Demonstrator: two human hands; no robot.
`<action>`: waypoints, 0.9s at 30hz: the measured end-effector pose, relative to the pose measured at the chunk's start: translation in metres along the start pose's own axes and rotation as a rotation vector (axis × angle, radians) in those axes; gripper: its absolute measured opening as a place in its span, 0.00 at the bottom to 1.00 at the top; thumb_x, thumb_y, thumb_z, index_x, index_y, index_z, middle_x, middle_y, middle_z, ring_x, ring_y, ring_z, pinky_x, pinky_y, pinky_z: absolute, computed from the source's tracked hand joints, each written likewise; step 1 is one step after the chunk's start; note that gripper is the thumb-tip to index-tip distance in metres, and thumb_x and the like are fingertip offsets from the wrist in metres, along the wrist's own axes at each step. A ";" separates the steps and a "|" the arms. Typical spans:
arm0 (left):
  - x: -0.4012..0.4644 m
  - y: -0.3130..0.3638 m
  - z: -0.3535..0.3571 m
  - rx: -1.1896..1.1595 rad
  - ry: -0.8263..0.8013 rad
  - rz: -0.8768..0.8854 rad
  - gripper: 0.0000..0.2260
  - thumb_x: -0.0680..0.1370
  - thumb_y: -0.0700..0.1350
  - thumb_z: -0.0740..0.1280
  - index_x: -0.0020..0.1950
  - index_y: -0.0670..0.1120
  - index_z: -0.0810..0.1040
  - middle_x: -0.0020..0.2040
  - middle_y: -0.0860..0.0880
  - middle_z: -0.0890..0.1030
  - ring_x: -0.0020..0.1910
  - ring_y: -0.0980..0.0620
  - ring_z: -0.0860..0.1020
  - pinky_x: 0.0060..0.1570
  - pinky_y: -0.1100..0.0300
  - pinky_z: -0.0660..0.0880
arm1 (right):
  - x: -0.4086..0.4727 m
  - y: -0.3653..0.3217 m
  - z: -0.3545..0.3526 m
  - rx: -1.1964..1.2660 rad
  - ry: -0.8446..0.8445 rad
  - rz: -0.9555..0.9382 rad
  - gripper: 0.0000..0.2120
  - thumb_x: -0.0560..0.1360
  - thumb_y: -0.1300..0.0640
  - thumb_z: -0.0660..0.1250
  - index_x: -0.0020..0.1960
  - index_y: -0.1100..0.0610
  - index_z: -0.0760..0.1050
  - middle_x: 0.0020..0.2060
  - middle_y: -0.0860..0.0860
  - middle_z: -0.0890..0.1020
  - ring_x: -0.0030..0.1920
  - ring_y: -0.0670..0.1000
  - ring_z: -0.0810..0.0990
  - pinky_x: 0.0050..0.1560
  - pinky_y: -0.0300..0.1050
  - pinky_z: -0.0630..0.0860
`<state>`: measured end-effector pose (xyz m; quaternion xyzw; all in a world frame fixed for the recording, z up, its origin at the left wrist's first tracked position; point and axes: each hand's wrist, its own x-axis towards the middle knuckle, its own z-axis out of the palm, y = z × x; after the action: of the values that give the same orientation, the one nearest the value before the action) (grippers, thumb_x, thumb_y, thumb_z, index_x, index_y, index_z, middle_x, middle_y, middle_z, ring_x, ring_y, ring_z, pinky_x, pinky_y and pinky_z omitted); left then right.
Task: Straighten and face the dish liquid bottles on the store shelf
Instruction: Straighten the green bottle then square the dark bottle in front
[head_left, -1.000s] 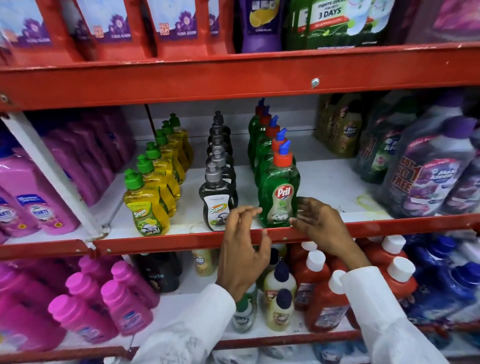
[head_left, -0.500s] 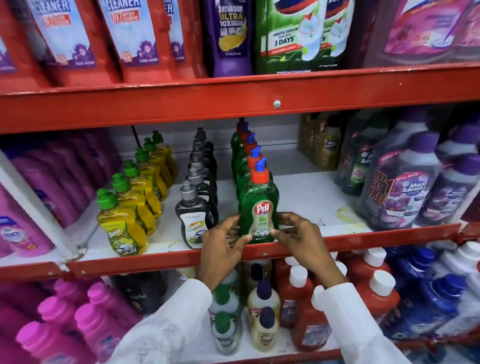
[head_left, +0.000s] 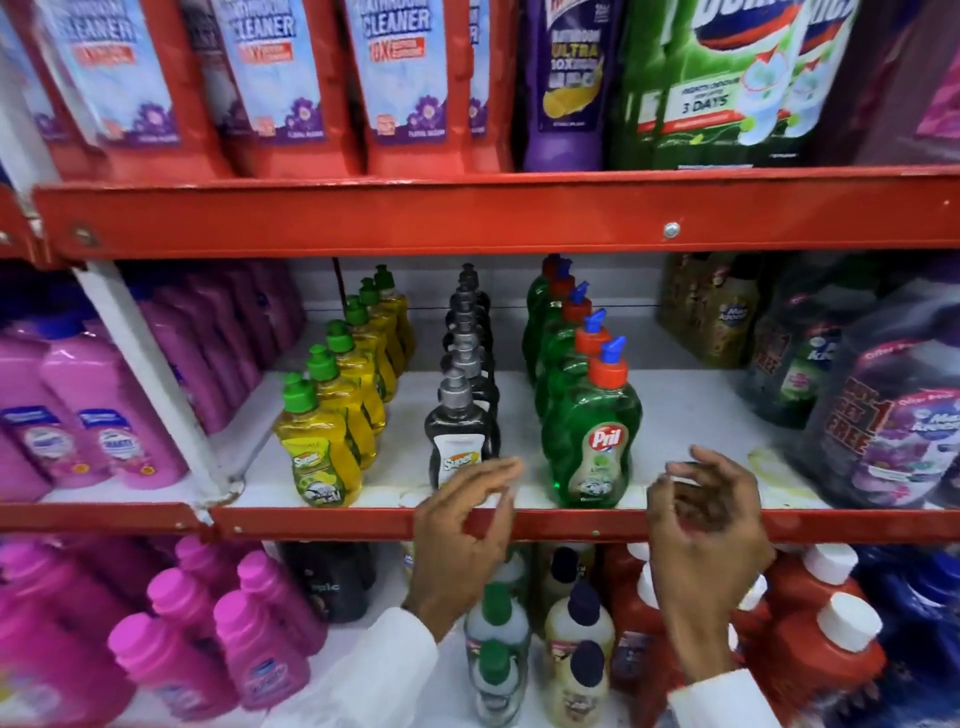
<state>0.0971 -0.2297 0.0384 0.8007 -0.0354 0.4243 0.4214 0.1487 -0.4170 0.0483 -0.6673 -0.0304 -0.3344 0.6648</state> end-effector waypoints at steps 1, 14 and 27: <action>0.000 -0.003 -0.010 -0.003 0.115 0.033 0.11 0.74 0.36 0.71 0.54 0.46 0.84 0.54 0.50 0.85 0.55 0.57 0.82 0.58 0.62 0.77 | -0.013 -0.008 0.004 0.022 0.001 -0.043 0.17 0.71 0.69 0.72 0.55 0.53 0.77 0.44 0.54 0.85 0.39 0.42 0.83 0.43 0.30 0.78; 0.036 -0.066 -0.043 -0.109 -0.301 -0.314 0.18 0.73 0.37 0.75 0.60 0.48 0.78 0.53 0.54 0.86 0.50 0.62 0.84 0.51 0.59 0.83 | -0.033 0.002 0.095 -0.344 -0.757 -0.055 0.22 0.71 0.62 0.72 0.64 0.53 0.78 0.55 0.46 0.86 0.51 0.40 0.84 0.59 0.38 0.78; 0.037 -0.068 -0.044 -0.179 -0.350 -0.270 0.18 0.74 0.37 0.75 0.62 0.47 0.78 0.54 0.52 0.85 0.52 0.63 0.83 0.48 0.69 0.79 | -0.035 0.007 0.093 -0.363 -0.683 0.063 0.20 0.68 0.60 0.75 0.59 0.53 0.80 0.47 0.46 0.88 0.46 0.41 0.85 0.55 0.45 0.82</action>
<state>0.1202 -0.1434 0.0334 0.8190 -0.0380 0.2140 0.5310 0.1629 -0.3192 0.0357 -0.8476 -0.1699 -0.0723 0.4975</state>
